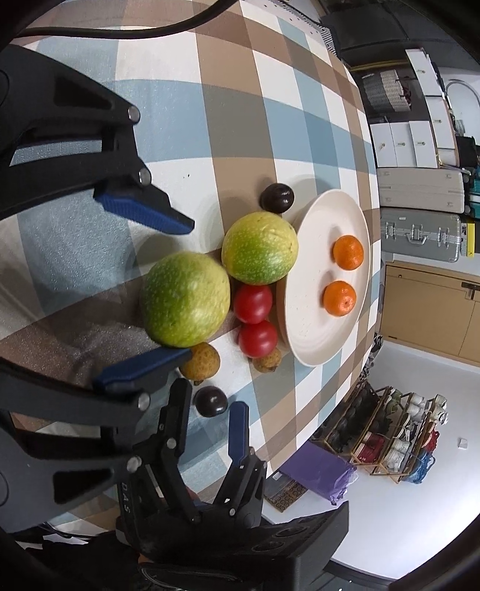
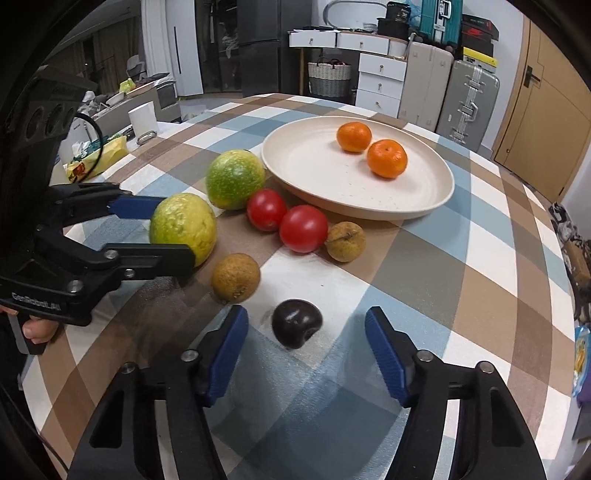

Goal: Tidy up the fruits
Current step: 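Grasp the large green pomelo with the left tool while the right tool grasps a dark plum, then lift the green pomelo with the left tool while the right tool lifts the plum over the plate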

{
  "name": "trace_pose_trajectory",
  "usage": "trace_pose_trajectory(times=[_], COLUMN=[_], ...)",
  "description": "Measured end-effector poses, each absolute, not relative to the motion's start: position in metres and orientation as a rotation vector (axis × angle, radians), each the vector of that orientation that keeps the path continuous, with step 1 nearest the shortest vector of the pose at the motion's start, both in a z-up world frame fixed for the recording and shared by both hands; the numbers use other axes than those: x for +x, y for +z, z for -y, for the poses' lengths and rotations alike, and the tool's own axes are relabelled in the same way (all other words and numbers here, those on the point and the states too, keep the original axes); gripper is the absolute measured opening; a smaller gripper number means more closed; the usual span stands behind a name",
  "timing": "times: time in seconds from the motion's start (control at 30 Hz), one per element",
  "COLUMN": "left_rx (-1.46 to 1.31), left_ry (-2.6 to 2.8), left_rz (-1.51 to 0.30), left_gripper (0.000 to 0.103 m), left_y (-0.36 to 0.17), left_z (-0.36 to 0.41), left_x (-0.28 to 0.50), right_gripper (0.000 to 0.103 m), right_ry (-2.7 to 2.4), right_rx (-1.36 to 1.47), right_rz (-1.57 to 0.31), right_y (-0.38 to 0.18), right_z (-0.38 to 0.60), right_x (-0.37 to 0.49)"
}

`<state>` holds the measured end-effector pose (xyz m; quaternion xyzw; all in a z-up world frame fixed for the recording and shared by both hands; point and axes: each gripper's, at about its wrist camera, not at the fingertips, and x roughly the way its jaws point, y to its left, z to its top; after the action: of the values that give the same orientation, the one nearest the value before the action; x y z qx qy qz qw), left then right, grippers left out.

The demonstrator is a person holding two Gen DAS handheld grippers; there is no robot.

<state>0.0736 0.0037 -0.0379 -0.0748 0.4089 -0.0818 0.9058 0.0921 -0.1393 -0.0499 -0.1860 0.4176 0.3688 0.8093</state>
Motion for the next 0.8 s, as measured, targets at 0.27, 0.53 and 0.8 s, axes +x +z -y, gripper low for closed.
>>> trace_pose_trajectory(times=[0.27, 0.53, 0.8], left_rx=[-0.151, -0.162, -0.161], left_ry=[-0.182, -0.179, -0.186], left_rz=[-0.822, -0.801, -0.778], left_gripper=[0.049, 0.048, 0.048], left_y=[-0.0341, -0.0310, -0.0278], left_z=[-0.0028, -0.0068, -0.0070], left_x=[0.0711, 0.0697, 0.0673], right_gripper=[0.054, 0.039, 0.027], right_ry=[0.812, 0.810, 0.813], right_rx=[-0.389, -0.382, -0.400], right_rz=[-0.892, -0.888, -0.874], right_y=[-0.0490, -0.0482, -0.0471], right_z=[0.1396, 0.1419, 0.1410], right_x=[0.0909, 0.0920, 0.0879])
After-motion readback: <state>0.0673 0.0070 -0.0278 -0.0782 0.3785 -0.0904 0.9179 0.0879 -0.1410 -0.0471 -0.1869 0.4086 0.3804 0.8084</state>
